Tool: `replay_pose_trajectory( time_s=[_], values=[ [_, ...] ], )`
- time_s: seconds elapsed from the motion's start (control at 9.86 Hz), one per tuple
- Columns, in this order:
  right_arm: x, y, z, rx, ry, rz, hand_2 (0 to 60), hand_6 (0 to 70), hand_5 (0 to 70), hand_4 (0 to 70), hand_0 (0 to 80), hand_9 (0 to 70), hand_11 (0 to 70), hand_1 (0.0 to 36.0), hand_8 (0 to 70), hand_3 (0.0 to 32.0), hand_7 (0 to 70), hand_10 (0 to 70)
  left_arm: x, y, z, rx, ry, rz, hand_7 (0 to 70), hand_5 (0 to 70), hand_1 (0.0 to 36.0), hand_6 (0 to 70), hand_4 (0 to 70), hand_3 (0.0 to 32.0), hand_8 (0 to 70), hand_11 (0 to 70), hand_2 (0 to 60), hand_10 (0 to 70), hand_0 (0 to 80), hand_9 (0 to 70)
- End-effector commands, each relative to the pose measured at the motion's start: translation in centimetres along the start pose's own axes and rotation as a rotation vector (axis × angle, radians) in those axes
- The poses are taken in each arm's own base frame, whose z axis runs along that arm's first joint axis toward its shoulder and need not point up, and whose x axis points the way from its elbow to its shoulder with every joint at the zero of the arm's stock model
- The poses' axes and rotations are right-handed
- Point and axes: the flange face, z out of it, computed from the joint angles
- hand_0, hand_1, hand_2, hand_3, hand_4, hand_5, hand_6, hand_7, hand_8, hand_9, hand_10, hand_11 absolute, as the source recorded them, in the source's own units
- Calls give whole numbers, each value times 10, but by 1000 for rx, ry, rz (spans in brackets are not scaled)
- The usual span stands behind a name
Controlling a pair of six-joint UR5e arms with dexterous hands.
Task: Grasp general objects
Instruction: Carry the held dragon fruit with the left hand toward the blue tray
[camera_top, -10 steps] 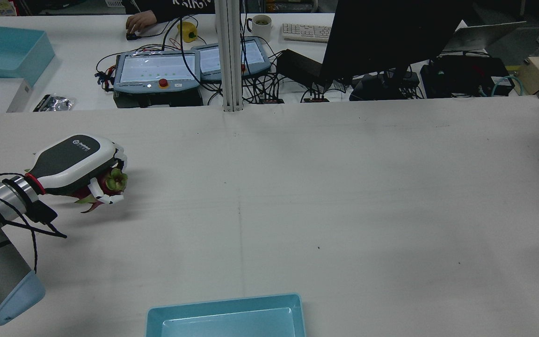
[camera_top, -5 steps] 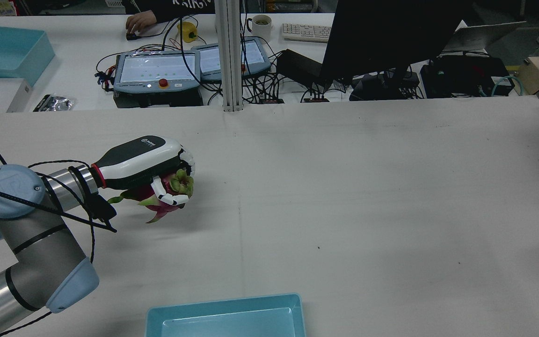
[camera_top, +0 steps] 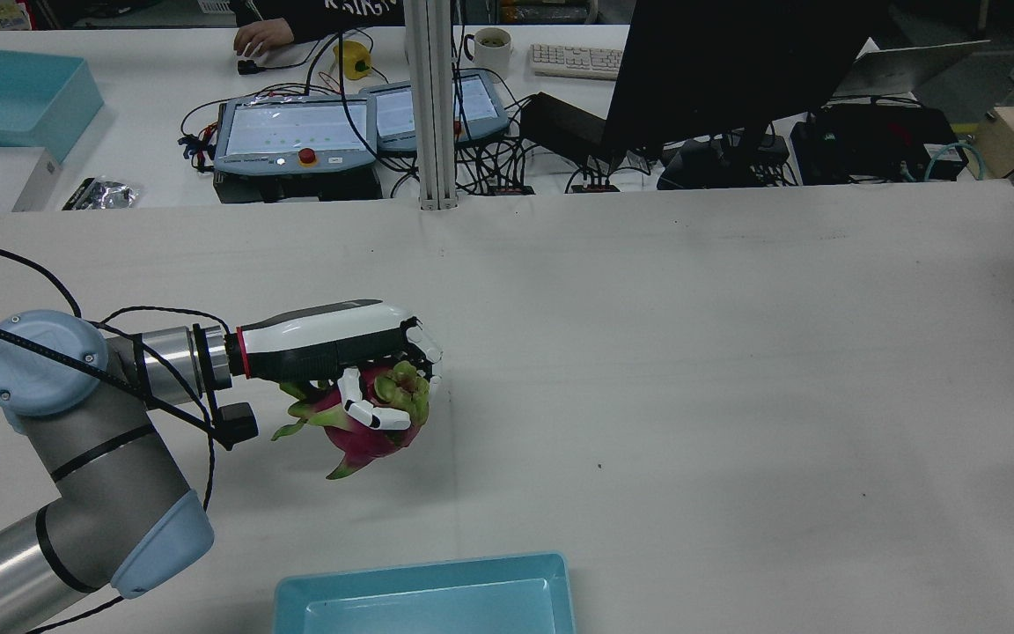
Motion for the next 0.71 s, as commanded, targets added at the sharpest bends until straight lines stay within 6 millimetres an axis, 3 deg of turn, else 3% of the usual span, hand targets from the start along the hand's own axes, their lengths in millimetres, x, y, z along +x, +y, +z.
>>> replay_pose_trajectory(
  time_s=[0.0,0.2,0.41,0.61],
  values=[
    [0,0,0,1,0,0,0,0,0,0,0,0,0,0,0,0,0,0,4,48,27,-224,81,-246,700,700,172,700,700,0,700,700,600,700,419,700],
    [0,0,0,1,0,1,0,0,0,0,0,0,0,0,0,0,0,0,-9,95,41,-302,54,-289,700,700,205,700,700,0,700,700,600,700,465,700],
    [0,0,0,1,0,0,0,0,0,0,0,0,0,0,0,0,0,0,-29,143,54,-360,20,-340,700,700,215,700,700,0,700,700,600,700,474,700],
    [0,1,1,-2,0,2,0,0,0,0,0,0,0,0,0,0,0,0,-28,156,56,-384,22,-345,700,700,220,700,700,0,700,700,600,700,481,700]
  ],
)
